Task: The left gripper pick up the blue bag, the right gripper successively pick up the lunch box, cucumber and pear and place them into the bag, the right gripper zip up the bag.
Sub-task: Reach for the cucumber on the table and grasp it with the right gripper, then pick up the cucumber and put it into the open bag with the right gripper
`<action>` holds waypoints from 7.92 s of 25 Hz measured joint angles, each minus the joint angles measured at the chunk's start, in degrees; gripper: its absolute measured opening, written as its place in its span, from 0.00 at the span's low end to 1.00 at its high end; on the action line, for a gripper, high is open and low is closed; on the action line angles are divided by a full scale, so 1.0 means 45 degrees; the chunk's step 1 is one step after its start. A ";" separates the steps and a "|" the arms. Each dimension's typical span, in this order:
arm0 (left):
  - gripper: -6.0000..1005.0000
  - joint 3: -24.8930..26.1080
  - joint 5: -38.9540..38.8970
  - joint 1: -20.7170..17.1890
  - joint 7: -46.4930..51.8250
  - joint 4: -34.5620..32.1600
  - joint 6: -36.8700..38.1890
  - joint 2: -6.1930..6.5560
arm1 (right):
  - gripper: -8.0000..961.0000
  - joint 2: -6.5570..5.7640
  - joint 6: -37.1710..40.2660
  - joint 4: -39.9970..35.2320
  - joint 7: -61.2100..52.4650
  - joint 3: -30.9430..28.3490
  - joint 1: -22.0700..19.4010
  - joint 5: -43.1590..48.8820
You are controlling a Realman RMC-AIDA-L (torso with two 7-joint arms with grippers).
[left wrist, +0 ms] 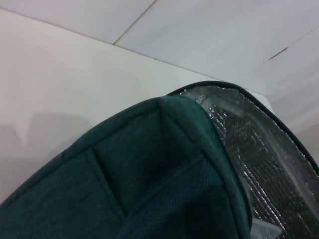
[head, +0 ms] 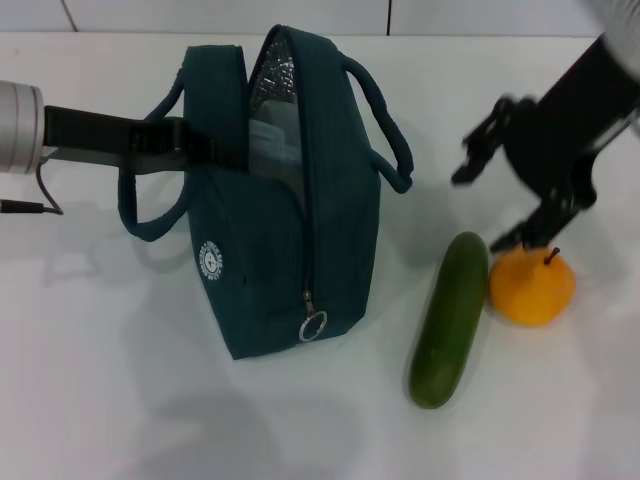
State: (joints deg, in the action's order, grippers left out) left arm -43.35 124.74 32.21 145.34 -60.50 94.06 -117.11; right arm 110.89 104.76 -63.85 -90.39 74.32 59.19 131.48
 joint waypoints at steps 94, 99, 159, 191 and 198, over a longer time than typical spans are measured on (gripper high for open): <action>0.06 0.0083 -0.0861 -0.0044 -0.0495 0.0320 -0.0629 -0.0245 | 0.57 0.1178 -0.3839 0.1549 0.2195 0.7476 -0.0028 0.0389; 0.06 0.0084 -0.0968 -0.0070 -0.0534 0.0320 -0.0628 -0.0245 | 0.57 0.1180 -0.4277 0.1650 0.2196 0.7636 -0.0038 0.0571; 0.06 0.0102 -0.1484 -0.0217 -0.0997 0.0320 -0.0668 -0.0171 | 0.57 0.1042 -0.8366 -0.5424 -0.0281 -0.1912 -0.2235 -0.2194; 0.06 0.0103 -0.1690 -0.0255 -0.1496 0.0320 -0.0667 -0.0202 | 0.56 0.1005 -0.5150 0.4930 0.0012 -0.2364 -0.3268 -1.3704; 0.06 0.0103 -0.1689 -0.0275 -0.1497 0.0320 -0.0668 -0.0226 | 0.56 0.1100 -0.5266 0.6564 0.0797 -0.1496 -0.2431 -1.3677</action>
State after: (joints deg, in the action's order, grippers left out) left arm -42.89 117.14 30.98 138.60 -59.06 91.05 -118.13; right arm 115.84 81.07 -34.31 -86.80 67.59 48.25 69.94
